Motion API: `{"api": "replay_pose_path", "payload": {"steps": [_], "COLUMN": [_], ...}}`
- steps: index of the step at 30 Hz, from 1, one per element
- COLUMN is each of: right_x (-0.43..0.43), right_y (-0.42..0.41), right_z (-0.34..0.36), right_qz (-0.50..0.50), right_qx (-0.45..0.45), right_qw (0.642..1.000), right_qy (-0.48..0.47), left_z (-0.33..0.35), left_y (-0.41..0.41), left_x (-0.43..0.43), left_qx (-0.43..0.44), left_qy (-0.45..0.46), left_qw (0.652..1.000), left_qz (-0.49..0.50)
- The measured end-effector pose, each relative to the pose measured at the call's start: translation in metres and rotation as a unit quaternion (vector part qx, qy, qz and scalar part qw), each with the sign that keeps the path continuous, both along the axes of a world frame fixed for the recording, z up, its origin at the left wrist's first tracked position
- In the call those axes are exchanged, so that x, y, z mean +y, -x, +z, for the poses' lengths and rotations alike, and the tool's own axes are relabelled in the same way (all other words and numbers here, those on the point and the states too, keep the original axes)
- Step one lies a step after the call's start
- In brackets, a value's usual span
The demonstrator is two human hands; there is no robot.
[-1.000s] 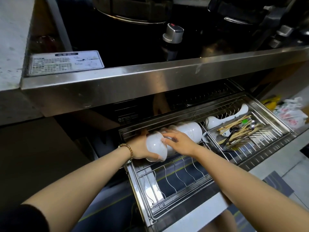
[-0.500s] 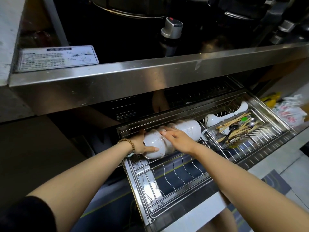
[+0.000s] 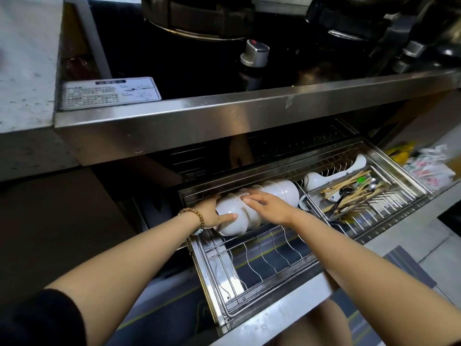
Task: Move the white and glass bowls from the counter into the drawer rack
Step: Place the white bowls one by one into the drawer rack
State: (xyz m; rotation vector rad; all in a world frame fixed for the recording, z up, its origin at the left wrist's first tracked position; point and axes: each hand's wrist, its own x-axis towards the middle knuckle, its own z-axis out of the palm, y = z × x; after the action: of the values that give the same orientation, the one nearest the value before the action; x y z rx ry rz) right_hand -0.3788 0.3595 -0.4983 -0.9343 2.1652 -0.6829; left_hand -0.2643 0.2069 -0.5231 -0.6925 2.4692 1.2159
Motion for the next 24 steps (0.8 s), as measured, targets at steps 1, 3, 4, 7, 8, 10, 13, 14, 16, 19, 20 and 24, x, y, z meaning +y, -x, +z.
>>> {"api": "replay_pose_path", "payload": {"steps": [1, 3, 4, 7, 8, 10, 13, 14, 16, 19, 20, 24], "right_x": [0.002, 0.007, 0.011, 0.026, 0.032, 0.044, 0.061, 0.066, 0.074, 0.073, 0.068, 0.035], "right_y": [-0.001, -0.005, -0.007, -0.017, -0.021, -0.031, -0.048, -0.055, -0.069, -0.091, -0.099, -0.137], "right_z": [0.005, 0.018, 0.026, 0.056, 0.068, 0.093, 0.135, 0.152, 0.187, 0.239, 0.256, 0.313], "right_qz": [-0.001, -0.011, -0.016, -0.028, -0.036, -0.054, -0.081, -0.08, -0.074, -0.065, -0.058, -0.003], "right_qx": [0.001, 0.0, 0.001, 0.023, 0.03, 0.046, 0.048, 0.053, 0.072, 0.1, 0.104, 0.114], "right_qw": [1.0, 1.0, 1.0, 0.999, 0.998, 0.995, 0.986, 0.983, 0.976, 0.961, 0.957, 0.942], "right_qy": [-0.001, 0.008, 0.014, 0.031, 0.043, 0.075, 0.135, 0.155, 0.191, 0.248, 0.266, 0.315], "left_z": [0.003, 0.01, 0.014, 0.035, 0.045, 0.069, 0.111, 0.129, 0.168, 0.232, 0.252, 0.32], "left_y": [-0.003, -0.01, -0.015, -0.027, -0.031, -0.04, -0.054, -0.061, -0.077, -0.108, -0.12, -0.168], "left_x": [0.002, 0.006, 0.008, 0.016, 0.019, 0.027, 0.037, 0.04, 0.044, 0.043, 0.041, 0.025], "left_qx": [0.002, 0.009, 0.015, 0.049, 0.067, 0.105, 0.157, 0.178, 0.224, 0.304, 0.331, 0.421], "left_qy": [0.01, 0.027, 0.032, 0.021, 0.015, 0.004, -0.007, -0.007, 0.004, 0.047, 0.059, 0.1], "left_qw": [1.0, 1.0, 0.999, 0.999, 0.998, 0.994, 0.987, 0.983, 0.974, 0.95, 0.94, 0.901], "left_qz": [0.002, 0.009, 0.01, 0.005, 0.005, 0.0, -0.021, -0.029, -0.044, -0.056, -0.058, -0.033]}}
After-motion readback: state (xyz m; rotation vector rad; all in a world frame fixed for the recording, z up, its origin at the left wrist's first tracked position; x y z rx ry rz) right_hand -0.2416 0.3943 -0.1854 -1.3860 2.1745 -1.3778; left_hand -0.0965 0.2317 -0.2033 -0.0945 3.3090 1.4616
